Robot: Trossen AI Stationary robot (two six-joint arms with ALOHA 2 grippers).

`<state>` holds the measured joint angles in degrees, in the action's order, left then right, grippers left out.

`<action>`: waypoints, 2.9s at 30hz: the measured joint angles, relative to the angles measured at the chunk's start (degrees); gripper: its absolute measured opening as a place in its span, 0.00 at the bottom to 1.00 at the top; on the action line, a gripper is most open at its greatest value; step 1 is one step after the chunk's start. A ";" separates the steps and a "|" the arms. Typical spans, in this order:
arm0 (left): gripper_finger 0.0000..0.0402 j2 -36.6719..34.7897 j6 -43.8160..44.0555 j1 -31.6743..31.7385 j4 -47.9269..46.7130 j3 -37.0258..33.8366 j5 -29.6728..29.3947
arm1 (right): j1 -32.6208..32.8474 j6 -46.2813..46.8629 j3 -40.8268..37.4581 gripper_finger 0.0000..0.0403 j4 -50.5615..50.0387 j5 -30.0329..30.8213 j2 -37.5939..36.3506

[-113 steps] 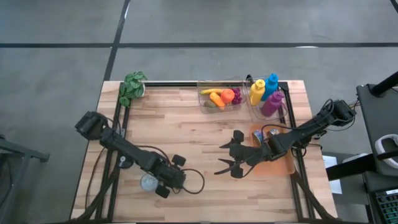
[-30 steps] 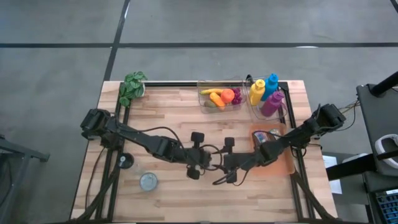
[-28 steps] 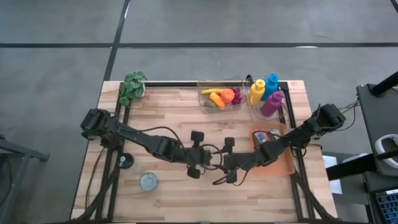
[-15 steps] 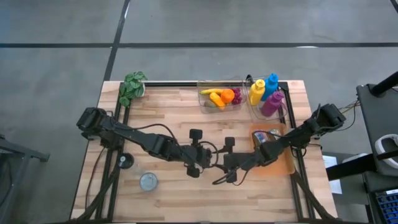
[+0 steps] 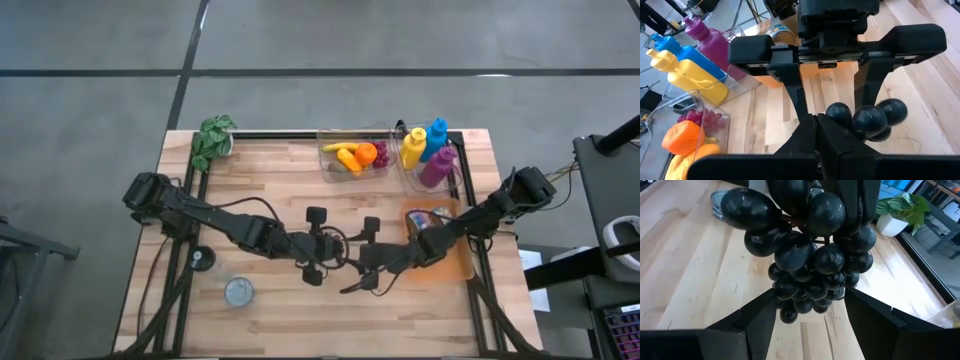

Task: Pick & Place Food Item
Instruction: Put the black grapes into the left transparent bin

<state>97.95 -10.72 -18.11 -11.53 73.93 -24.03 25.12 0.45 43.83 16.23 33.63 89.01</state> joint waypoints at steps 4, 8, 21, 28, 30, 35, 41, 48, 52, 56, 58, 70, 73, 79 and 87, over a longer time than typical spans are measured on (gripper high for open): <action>0.01 -0.04 -0.26 0.00 0.53 0.00 0.00 | -0.02 -0.27 0.00 0.57 0.00 0.00 0.00; 0.01 -0.04 -2.94 0.00 2.52 0.00 0.00 | 0.00 -0.44 0.00 0.56 0.00 -0.02 0.00; 0.01 -0.31 -4.35 0.00 3.65 0.00 0.00 | 0.00 -0.50 -0.02 0.57 0.74 -0.04 0.00; 0.01 -0.31 -4.35 0.00 3.63 0.00 0.00 | 0.00 -0.64 -0.02 0.55 0.76 -0.13 0.00; 0.01 -0.31 -4.35 0.00 3.63 0.00 0.01 | 0.00 -0.69 -0.02 0.55 0.84 -0.30 0.00; 0.01 -0.31 -4.36 0.00 3.63 -0.02 0.02 | 0.02 -0.68 -0.02 0.55 1.75 -0.84 0.00; 0.01 -0.31 -4.37 0.00 3.61 -0.02 0.02 | 0.02 -0.64 -0.02 0.55 2.78 -0.90 0.02; 0.01 -0.31 -4.50 0.00 3.61 -0.04 0.02 | 0.02 -0.58 -0.02 0.52 2.84 -0.90 0.02; 0.01 -0.31 -4.50 0.00 3.60 -0.02 0.02 | 0.02 -0.46 -0.02 0.45 2.86 -0.92 0.02; 0.01 -0.31 -4.50 0.02 3.59 -0.02 0.02 | 0.02 -0.48 -0.02 0.37 2.91 -1.07 0.02; 0.01 -0.31 -4.48 0.02 3.59 -0.02 0.02 | 0.02 -0.48 -0.02 0.32 2.90 -1.07 0.02; 0.01 -0.28 -4.42 0.02 3.57 -0.02 0.04 | 0.02 -0.90 -0.02 0.04 3.02 -1.05 0.02; 0.01 -0.28 -4.33 0.02 3.57 -0.02 0.04 | 0.02 -1.36 -0.02 0.03 3.02 -1.05 0.02; 0.01 -0.28 -4.34 0.00 3.11 -0.02 0.04 | 0.03 -1.29 -0.02 0.02 2.34 -1.09 0.02; 0.06 -0.31 -4.35 -0.10 3.11 -0.02 0.04 | 0.00 -1.29 -0.02 0.02 2.34 -1.09 -0.02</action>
<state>97.65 -15.07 -18.21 -8.43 73.91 -23.99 25.12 -0.84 43.81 18.57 32.53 88.99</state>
